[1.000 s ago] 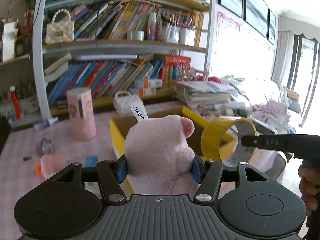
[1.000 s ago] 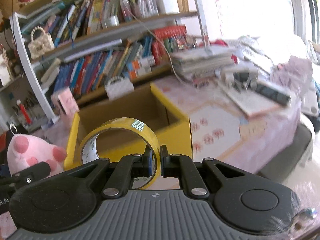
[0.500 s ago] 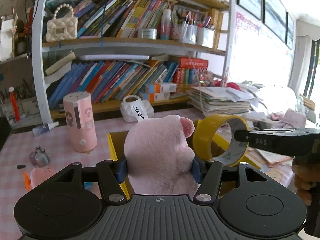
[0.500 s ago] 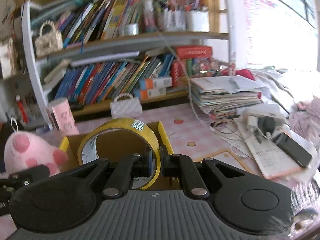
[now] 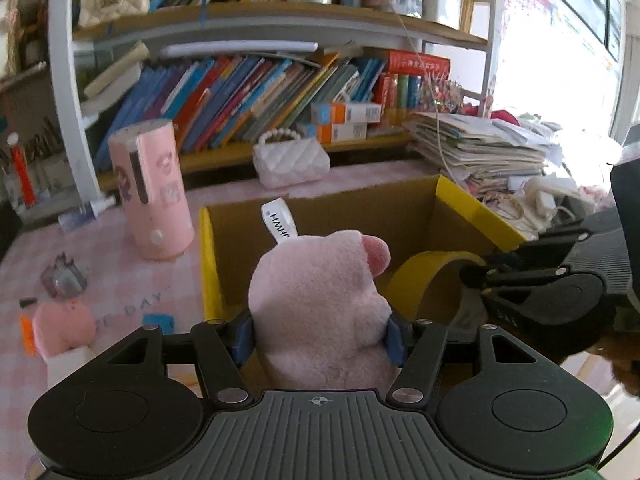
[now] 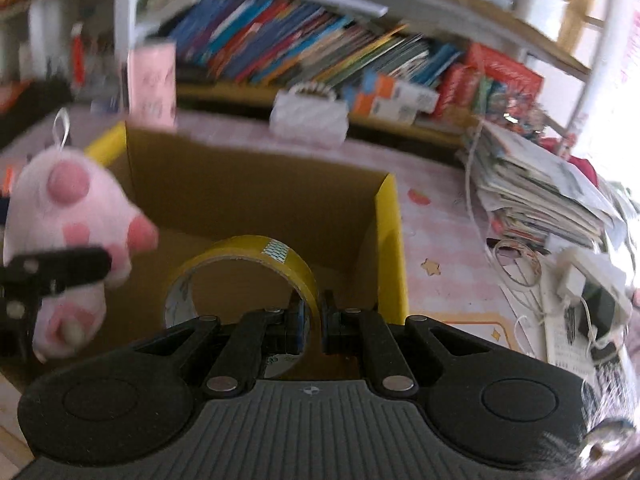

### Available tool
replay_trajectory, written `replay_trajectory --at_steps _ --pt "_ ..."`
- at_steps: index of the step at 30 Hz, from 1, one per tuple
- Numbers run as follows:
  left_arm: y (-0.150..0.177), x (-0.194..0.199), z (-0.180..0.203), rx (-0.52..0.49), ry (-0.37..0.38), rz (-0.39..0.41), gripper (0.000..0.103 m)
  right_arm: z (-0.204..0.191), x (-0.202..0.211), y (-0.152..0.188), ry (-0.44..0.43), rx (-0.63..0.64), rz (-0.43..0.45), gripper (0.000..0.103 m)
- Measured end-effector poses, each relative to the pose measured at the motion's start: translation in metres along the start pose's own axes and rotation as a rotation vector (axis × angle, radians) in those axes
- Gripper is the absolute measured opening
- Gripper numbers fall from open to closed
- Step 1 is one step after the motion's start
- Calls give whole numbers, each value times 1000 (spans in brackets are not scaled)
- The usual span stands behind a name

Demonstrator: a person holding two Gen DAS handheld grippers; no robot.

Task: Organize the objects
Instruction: 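Open the left tool to drop the pig into the box while the right tool releases the tape inside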

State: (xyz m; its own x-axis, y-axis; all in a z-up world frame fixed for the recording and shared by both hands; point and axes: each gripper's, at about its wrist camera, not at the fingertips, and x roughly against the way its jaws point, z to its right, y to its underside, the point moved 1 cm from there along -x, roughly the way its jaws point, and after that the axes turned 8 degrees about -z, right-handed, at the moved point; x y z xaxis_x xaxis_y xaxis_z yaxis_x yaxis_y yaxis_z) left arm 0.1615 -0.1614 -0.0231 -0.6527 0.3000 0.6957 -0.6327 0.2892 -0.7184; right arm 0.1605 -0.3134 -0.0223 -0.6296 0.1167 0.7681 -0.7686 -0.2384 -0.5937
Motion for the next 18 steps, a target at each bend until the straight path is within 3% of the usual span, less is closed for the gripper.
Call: replay_trajectory --at_steps 5,18 --pt "-5 -11 8 -29 4 -18 63 -3 -5 3 32 118 -15 7" --pt "-14 -23 28 -79 41 -39 63 19 -7 12 61 137 -19 7"
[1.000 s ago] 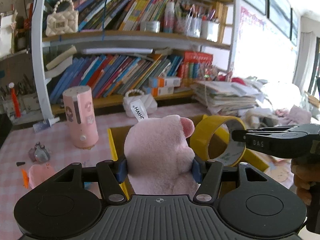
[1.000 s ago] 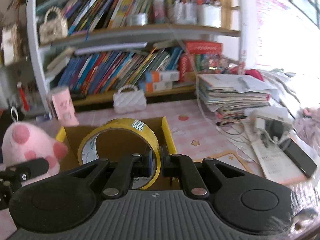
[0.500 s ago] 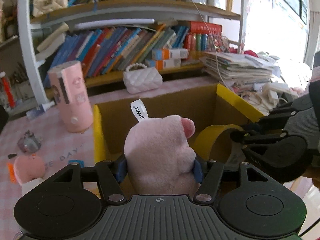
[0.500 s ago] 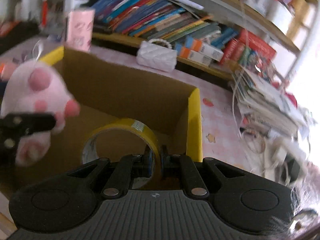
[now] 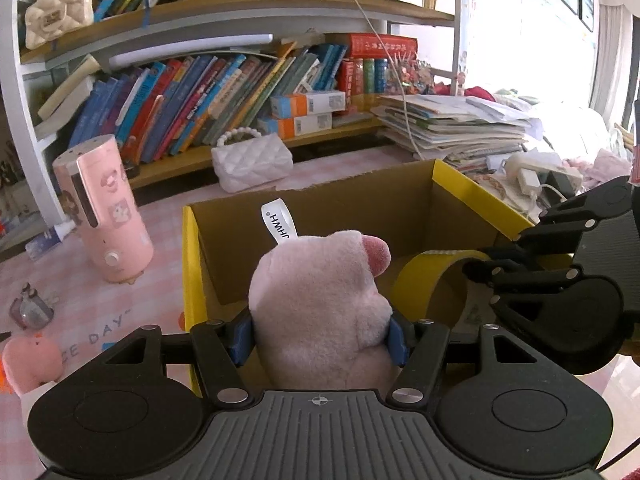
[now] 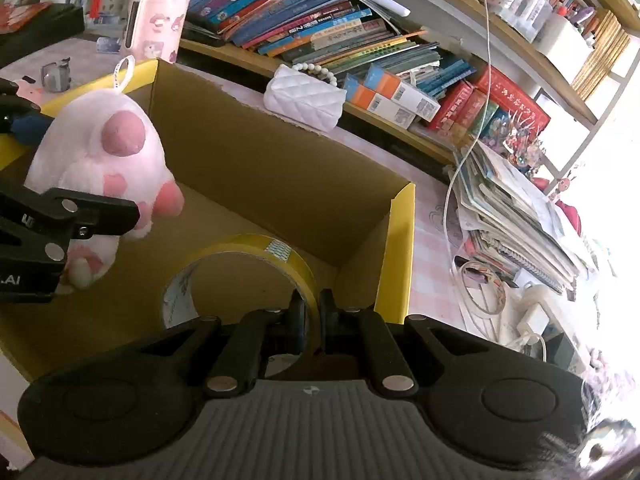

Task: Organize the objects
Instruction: 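Open the left tool to drop the pig into the box while the right tool releases the tape inside, then withdraw both tools from the yellow box back over the table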

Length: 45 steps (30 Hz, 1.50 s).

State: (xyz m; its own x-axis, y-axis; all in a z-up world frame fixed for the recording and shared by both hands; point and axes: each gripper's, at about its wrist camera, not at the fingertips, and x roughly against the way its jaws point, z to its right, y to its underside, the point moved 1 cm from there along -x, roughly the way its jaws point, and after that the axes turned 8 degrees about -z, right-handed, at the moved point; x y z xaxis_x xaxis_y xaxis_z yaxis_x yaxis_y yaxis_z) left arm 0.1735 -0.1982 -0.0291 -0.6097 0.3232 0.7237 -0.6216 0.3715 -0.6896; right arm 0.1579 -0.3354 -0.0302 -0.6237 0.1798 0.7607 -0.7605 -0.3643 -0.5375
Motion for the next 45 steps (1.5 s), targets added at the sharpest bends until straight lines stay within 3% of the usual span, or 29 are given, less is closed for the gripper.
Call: replay_trajectory --at_steps 5,7,9,10,19,26,35,45 --pt "1 2 1 -14 -17 6 73 5 0 0 -14 -29 8 12" --pt "3 6 2 -32 -40 23 83 6 2 -2 -22 -64 23 16" --pt "3 14 0 -24 -44 48 86 4 8 -2 -17 -78 45 32" --pt "3 18 -1 -15 -37 57 88 3 12 -2 -18 -85 60 35" --pt "9 69 -10 39 -44 175 92 -5 59 1 -15 -206 165 45" --pt "29 102 -21 90 -27 224 95 -7 100 20 62 -403 223 58" --pt "65 126 -39 112 -17 195 95 -30 129 53 93 -546 171 58" --pt "114 143 -55 100 -31 105 95 -87 140 82 48 -576 48 58"
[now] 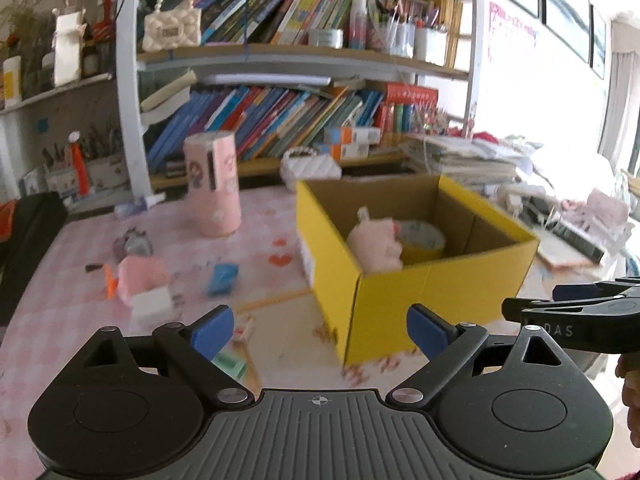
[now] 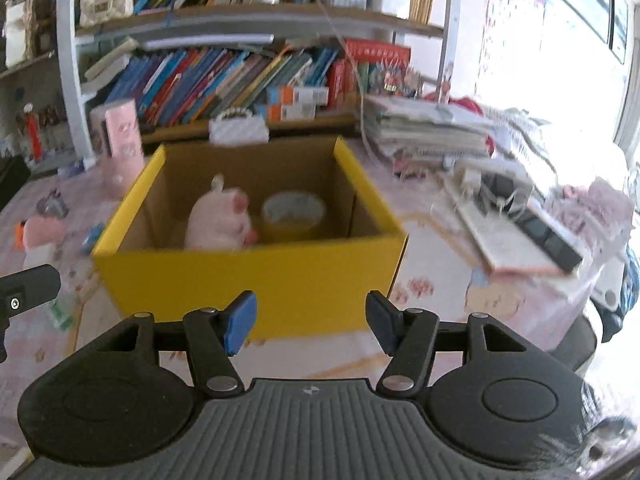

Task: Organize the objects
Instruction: 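Withdraw both tools from the yellow box back over the table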

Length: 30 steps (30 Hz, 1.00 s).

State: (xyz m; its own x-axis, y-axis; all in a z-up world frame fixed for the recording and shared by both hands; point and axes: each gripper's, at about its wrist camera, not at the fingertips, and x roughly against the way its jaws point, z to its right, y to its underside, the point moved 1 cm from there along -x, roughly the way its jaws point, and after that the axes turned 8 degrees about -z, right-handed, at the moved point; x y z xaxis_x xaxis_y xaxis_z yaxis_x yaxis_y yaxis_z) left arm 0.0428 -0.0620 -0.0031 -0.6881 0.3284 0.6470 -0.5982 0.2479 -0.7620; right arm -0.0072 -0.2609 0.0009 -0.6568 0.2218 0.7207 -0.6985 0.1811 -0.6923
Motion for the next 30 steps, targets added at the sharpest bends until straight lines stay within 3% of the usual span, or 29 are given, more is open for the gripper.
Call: replay_trajectory --at_steps 14,30 --pt "58 19 -37 32 -117 -183 95 -53 1 52 -82 24 -166 69" --pt "78 49 -76 132 -209 -181 95 -110 13 58 -167 100 -148 76"
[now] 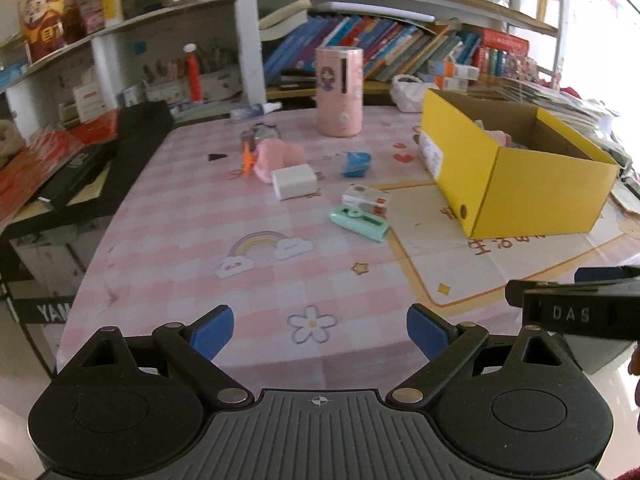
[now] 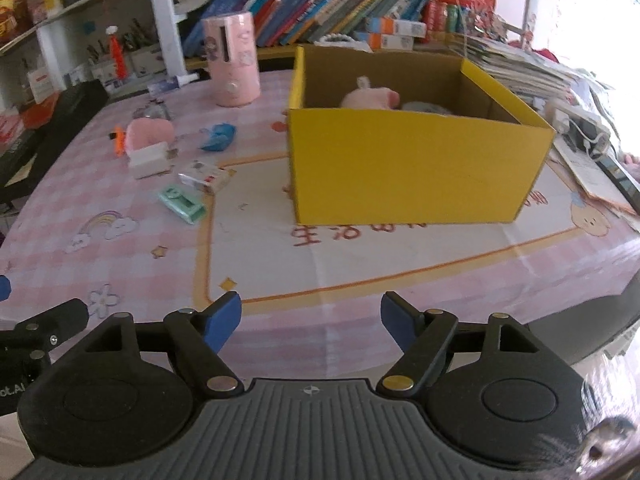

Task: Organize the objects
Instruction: 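Withdraw both tools from the yellow box back over the table, then grasp the mint-green stapler with the right tool while the left tool approaches the white charger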

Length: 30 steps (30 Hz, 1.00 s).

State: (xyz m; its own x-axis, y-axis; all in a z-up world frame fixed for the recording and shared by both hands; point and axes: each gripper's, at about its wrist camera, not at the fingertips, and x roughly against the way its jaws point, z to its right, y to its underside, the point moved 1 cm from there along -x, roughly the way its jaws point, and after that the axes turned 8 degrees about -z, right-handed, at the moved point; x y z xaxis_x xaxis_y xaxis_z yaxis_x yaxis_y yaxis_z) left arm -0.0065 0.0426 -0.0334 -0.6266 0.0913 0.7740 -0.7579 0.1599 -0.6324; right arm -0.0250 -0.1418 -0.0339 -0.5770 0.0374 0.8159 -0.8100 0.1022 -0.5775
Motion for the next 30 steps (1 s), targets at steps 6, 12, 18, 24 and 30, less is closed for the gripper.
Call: replay_trajectory --at_steps 6,12,18,24,30 --pt "4 7 -14 25 -23 14 95 -18 2 3 -18 33 8 76" --pt "6 11 -27 40 -34 28 96 -33 6 3 -41 54 25 77" --pt "5 14 -37 45 -31 46 96 -43 10 2 -62 60 39 77" --pt "4 12 -43 56 -24 49 96 -49 12 0 -43 68 57 77" --pt "1 5 -43 64 -13 43 96 -53 9 -6 -30 87 66 77"
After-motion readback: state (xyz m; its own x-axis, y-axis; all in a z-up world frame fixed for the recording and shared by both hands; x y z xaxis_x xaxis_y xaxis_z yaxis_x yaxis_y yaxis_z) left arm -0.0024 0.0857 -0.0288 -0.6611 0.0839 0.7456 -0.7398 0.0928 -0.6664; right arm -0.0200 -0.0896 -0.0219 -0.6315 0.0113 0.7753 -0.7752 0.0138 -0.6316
